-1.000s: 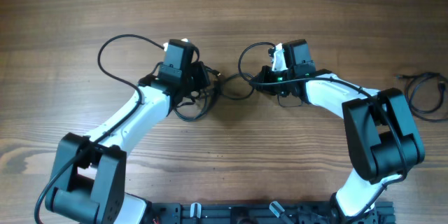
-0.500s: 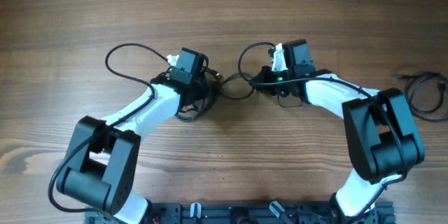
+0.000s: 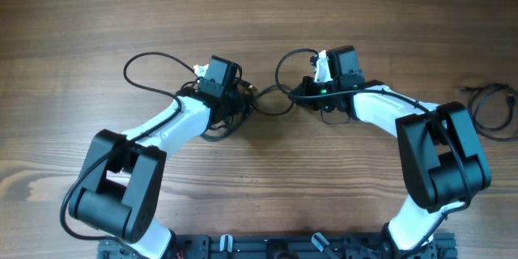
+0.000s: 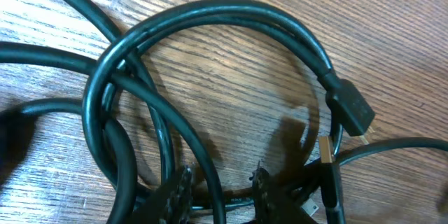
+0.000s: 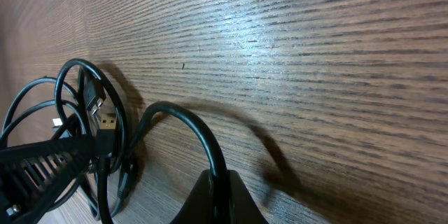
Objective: Untangle cables
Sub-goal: 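Lower the left gripper onto the coil and grasp a strand, then pull the grasped strand leftward with the left gripper, right gripper pulling right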
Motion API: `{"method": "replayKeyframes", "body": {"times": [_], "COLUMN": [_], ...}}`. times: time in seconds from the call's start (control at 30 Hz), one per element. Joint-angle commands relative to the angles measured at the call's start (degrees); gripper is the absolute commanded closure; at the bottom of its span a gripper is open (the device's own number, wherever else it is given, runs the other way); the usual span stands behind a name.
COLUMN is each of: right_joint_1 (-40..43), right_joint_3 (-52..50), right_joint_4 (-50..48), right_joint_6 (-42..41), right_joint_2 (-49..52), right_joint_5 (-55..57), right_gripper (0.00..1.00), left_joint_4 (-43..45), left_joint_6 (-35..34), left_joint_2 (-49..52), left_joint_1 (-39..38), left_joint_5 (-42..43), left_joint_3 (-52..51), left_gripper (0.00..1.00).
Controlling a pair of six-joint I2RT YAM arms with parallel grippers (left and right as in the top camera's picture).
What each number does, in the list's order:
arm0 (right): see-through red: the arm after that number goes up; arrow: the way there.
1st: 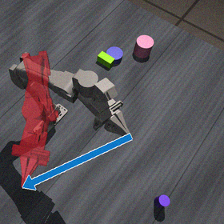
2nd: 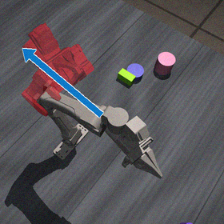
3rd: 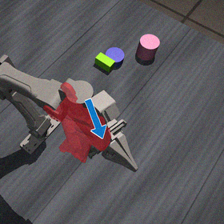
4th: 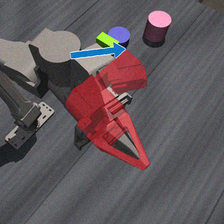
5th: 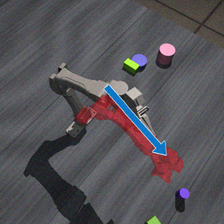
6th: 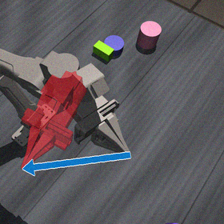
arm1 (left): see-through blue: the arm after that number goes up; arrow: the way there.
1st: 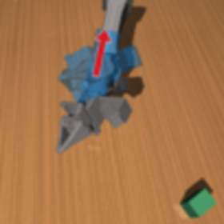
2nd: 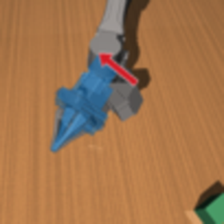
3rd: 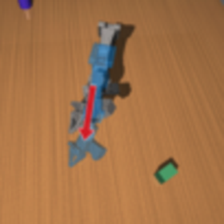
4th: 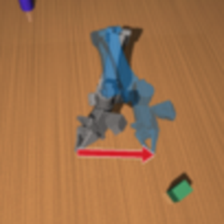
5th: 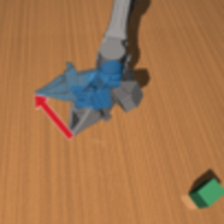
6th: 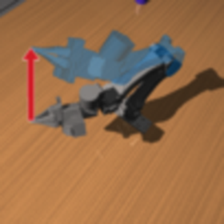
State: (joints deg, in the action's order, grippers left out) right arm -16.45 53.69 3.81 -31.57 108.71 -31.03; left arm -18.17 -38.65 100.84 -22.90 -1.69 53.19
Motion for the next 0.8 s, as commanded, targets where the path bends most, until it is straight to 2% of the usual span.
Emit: {"method": "replayKeyframes", "body": {"times": [0.0,0.1,0.17,0.23,0.37,0.57,0.77], "right_joint_1": [-0.1,-0.1,-0.1,-0.1,-0.1,-0.1,-0.1], "right_joint_3": [-0.2,-0.2,-0.2,-0.2,-0.2,-0.2,-0.2], "right_joint_4": [0.2,0.1,0.1,0.1,0.2,0.1,0.7], "right_joint_6": [0.7,0.7,0.7,1.0,1.6,1.6,1.4], "right_joint_2": [0.6,0.6,0.6,0.6,0.6,0.6,0.6], "right_joint_5": [0.8,0.9,1.0,1.2,1.6,1.7,3.0], "right_gripper": [0.96,0.96,0.96,0.96,0.96,0.96,0.96], "left_joint_4": [-0.3,0.2,1.0,0.5,0.4,-1.9,-8.5], "left_joint_6": [-0.9,-0.9,-0.8,-0.8,-0.8,-0.8,-0.8], "left_joint_2": [3.8,5.4,4.5,2.1,-8.0,-29.4,-43.9], "left_joint_1": [0.1,0.1,0.2,0.3,0.3,0.3,2.4], "left_joint_5": [-2.3,-1.9,-0.7,-0.7,1.1,1.3,-13.3], "left_joint_3": [-0.7,-0.7,-0.6,0.2,1.1,1.2,1.2], "left_gripper": [0.73,0.86,0.87,0.96,0.96,0.96,0.96]}}
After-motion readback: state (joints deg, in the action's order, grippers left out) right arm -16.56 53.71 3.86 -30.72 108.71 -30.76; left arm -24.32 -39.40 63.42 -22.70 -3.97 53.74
